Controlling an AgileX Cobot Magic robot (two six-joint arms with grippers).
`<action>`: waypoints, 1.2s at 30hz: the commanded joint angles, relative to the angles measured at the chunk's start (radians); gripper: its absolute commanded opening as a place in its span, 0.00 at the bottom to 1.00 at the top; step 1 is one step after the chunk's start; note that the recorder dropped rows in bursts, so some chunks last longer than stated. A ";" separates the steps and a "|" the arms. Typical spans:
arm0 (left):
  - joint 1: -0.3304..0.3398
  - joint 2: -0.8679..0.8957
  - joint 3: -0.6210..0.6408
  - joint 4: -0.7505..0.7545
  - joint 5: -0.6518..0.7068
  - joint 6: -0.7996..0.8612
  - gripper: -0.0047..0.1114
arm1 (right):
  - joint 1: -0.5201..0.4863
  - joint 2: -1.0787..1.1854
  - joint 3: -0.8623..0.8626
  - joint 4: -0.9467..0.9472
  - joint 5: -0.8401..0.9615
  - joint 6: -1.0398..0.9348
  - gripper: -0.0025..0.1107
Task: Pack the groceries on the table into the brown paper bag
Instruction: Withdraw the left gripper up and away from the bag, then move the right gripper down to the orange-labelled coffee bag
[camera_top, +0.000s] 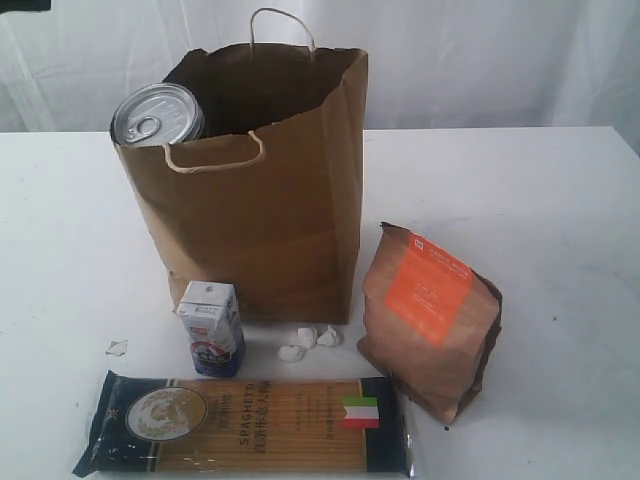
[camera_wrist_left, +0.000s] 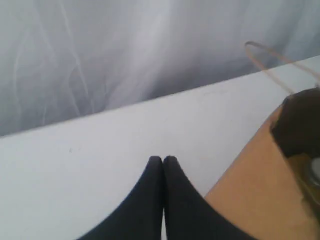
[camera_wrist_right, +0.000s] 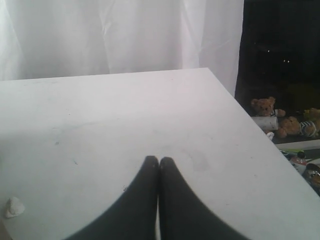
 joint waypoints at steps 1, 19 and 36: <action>0.001 -0.011 0.000 0.339 0.004 -0.416 0.04 | -0.006 0.002 0.004 0.008 -0.056 0.000 0.02; 0.001 -0.507 0.701 0.465 -0.585 -0.738 0.04 | -0.006 0.006 0.000 0.118 -0.609 0.099 0.02; 0.001 -1.147 1.118 0.493 -0.254 -0.625 0.04 | -0.006 0.708 -0.634 0.115 -0.669 -0.115 0.02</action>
